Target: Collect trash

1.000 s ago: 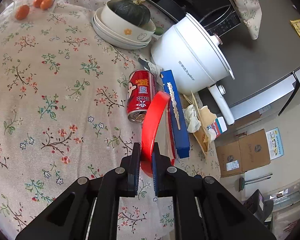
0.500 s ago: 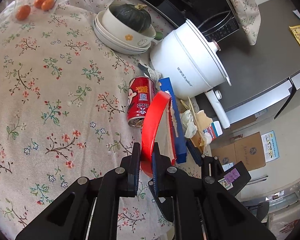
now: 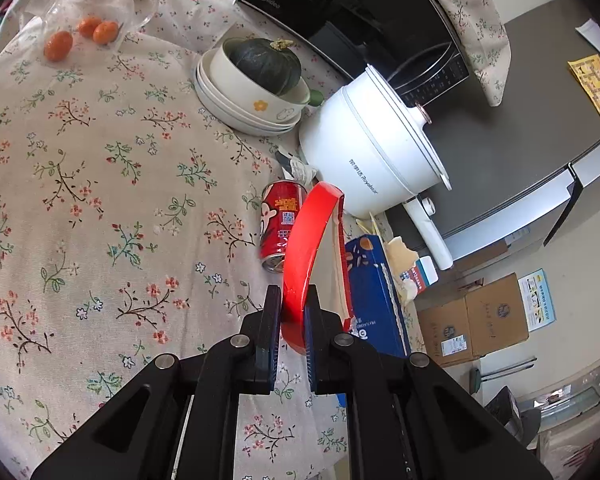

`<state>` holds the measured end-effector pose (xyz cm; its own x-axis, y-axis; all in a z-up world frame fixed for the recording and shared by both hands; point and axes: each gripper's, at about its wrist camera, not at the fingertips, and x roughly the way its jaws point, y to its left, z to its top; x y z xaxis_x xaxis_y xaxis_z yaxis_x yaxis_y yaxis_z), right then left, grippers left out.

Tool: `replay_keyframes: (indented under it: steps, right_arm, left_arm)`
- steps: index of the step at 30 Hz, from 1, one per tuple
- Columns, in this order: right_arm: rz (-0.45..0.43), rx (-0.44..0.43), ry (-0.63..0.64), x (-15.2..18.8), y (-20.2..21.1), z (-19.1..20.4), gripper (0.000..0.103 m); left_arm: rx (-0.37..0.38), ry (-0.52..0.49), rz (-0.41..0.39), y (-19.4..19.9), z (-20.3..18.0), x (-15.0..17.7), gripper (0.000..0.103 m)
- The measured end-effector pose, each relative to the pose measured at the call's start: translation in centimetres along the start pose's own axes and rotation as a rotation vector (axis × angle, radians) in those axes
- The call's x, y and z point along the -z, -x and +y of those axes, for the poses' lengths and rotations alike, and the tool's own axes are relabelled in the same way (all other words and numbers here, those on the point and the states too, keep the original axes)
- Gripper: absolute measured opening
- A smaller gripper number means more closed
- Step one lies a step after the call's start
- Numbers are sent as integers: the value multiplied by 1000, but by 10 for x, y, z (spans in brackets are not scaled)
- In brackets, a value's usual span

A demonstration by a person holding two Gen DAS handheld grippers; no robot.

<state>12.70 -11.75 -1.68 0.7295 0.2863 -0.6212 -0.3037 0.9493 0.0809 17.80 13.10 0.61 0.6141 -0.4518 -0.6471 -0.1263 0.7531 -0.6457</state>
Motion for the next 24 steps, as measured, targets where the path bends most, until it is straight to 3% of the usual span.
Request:
replay_keyframes:
  steps: [6,11,18,24]
  right_arm:
    - [48,-108,-176,14,44,-24,19]
    - [50,-153,-238,23,90,-45,20]
    - [-23,-97,-292,53,142,-74,20]
    - [20,-32,-348,85,151,-99,20]
  left_arm:
    - [-8,-40,-22,9,-7,8,11]
    - [13,-58,3,8,-16,18,11]
    - [33,-133,22,5,-46,46,11]
    - [72,-208,73,-7,-73,79,11]
